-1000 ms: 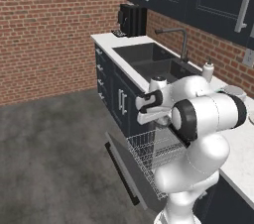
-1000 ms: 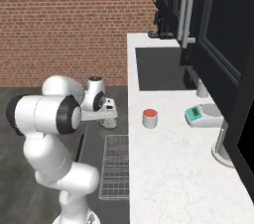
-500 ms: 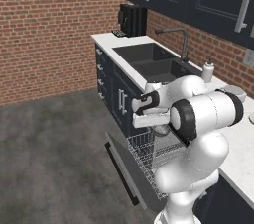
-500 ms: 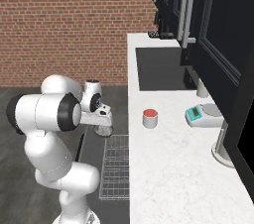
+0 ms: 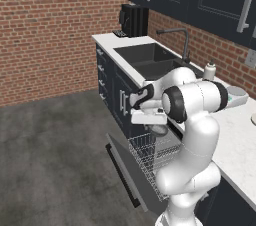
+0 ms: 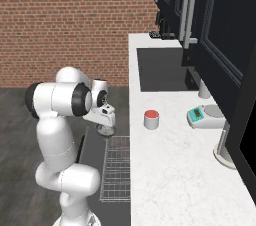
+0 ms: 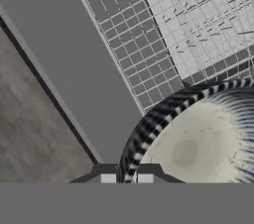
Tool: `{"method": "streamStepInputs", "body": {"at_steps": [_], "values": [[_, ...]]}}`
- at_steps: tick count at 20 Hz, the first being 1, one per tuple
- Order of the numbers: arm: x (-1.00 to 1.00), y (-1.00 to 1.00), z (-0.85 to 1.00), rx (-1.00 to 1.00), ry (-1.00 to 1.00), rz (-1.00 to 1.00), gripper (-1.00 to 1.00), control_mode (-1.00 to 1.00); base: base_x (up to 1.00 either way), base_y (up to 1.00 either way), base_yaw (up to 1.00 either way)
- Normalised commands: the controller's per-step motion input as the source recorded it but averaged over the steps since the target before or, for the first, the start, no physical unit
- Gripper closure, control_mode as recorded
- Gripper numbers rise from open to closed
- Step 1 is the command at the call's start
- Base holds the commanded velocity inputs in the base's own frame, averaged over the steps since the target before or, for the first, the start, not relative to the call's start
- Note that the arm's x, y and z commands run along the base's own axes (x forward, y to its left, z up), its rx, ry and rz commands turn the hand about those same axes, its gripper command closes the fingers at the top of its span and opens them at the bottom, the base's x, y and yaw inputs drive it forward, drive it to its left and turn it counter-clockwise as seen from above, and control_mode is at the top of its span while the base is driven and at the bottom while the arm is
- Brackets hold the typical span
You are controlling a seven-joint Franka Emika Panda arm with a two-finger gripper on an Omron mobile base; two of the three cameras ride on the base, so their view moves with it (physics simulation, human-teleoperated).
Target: Pick up the cup and bowl from the counter, place them in the dishwasher, and close the dishwasher door.
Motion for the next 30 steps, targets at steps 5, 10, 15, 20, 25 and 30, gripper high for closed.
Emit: {"method": "streamStepInputs", "body": {"at_steps": [5,10,15,20,25,30], "values": [[0.30,0.01,-0.38,-0.09,0.00,-0.29,1.00,-1.00,0.00,0.00,0.00],[0.22,0.00,-0.30,-0.03,0.00,-0.16,1.00,-1.00,0.00,0.00,0.00],[0.00,-0.11,-0.46,0.00,-0.01,0.00,1.00,-1.00,0.00,0.00,0.00],[0.00,0.00,-0.50,-0.05,-0.02,0.02,1.00,-1.00,0.00,0.00,0.00],[0.05,0.00,-0.41,-0.07,-0.02,0.00,1.00,-1.00,0.00,0.00,0.00],[0.17,-0.04,-0.33,-0.04,-0.06,0.00,1.00,-1.00,0.00,0.00,0.00]]}}
